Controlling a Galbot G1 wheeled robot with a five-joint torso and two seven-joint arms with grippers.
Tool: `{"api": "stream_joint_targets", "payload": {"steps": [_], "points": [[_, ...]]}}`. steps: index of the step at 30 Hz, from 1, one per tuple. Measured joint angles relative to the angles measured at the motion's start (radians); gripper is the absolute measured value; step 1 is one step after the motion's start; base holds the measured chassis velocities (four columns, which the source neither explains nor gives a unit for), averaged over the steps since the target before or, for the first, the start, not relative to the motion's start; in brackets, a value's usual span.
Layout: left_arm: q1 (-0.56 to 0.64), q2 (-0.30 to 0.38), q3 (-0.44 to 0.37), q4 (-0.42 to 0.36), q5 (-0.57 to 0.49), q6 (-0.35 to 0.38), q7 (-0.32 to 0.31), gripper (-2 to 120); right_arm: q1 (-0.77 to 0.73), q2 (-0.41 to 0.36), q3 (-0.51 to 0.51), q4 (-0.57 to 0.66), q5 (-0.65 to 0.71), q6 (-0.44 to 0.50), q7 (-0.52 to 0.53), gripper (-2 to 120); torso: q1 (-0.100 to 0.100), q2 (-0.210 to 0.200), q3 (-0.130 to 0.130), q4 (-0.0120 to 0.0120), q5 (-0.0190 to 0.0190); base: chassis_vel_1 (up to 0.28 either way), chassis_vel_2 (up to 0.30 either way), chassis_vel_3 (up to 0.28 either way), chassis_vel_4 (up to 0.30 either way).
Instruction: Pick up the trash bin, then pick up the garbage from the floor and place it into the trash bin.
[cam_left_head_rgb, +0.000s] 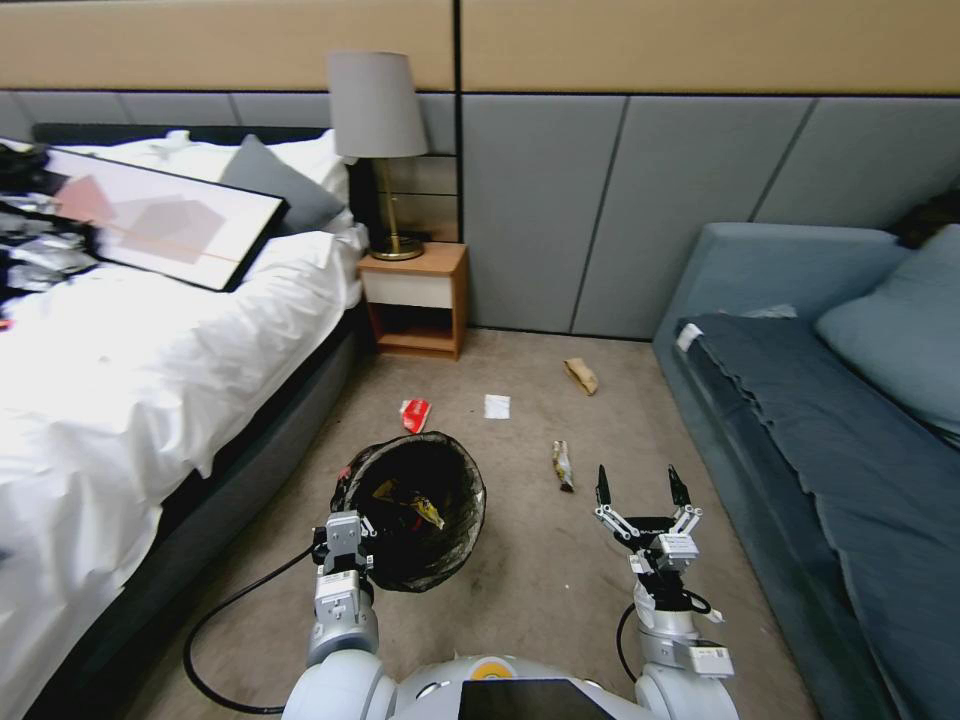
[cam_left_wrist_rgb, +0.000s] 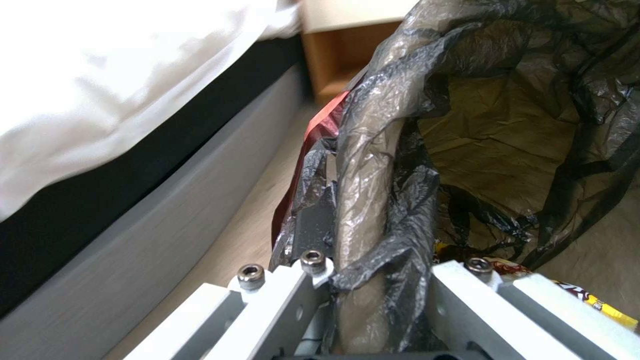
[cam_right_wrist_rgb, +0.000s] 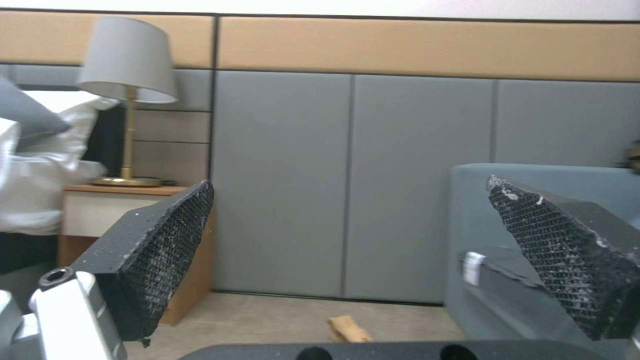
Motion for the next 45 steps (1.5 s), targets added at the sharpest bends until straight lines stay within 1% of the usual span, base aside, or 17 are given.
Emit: {"api": "stream_joint_targets", "payload": {"steps": [2,7,19,40,43,45], "points": [[0.000,0.000,0.001,0.001,0.000,-0.002,0.000,1,0.000,0.000,0.000,0.000,0.000,-0.001,-0.001,100,0.000,0.000,0.000,-0.0001,0.0000,-0.040,-0.065,-0.059,-0.059],[-0.001,0.000,0.001,0.001,0.001,-0.004,-0.001,1,0.004,-0.001,0.003,-0.004,0.000,-0.007,-0.014,100,0.000,0.000,0.000,0.0007,0.0000,0.000,0.000,0.000,0.000],[0.000,0.004,0.001,-0.001,0.000,-0.004,-0.004,1,0.009,-0.004,0.003,-0.005,-0.001,-0.016,-0.018,100,0.000,0.000,0.000,0.0003,0.0000,-0.017,0.014,0.014,-0.012],[-0.001,0.002,0.002,-0.003,-0.002,-0.004,-0.016,1,0.015,-0.006,0.002,-0.017,-0.003,-0.010,-0.038,100,0.000,0.000,0.000,0.0002,0.0000,-0.157,0.154,0.148,-0.162],[-0.002,0.002,0.002,-0.002,-0.003,-0.004,-0.017,1,0.022,-0.006,0.003,-0.025,-0.010,0.005,-0.052,100,0.000,0.000,0.000,0.0003,0.0000,-0.129,0.137,0.137,-0.128],[-0.002,0.001,0.002,-0.001,-0.003,-0.004,-0.017,1,0.038,-0.003,0.005,-0.037,-0.032,0.040,-0.061,100,0.000,0.000,0.000,0.0003,0.0000,-0.119,0.143,0.153,-0.115]]}}
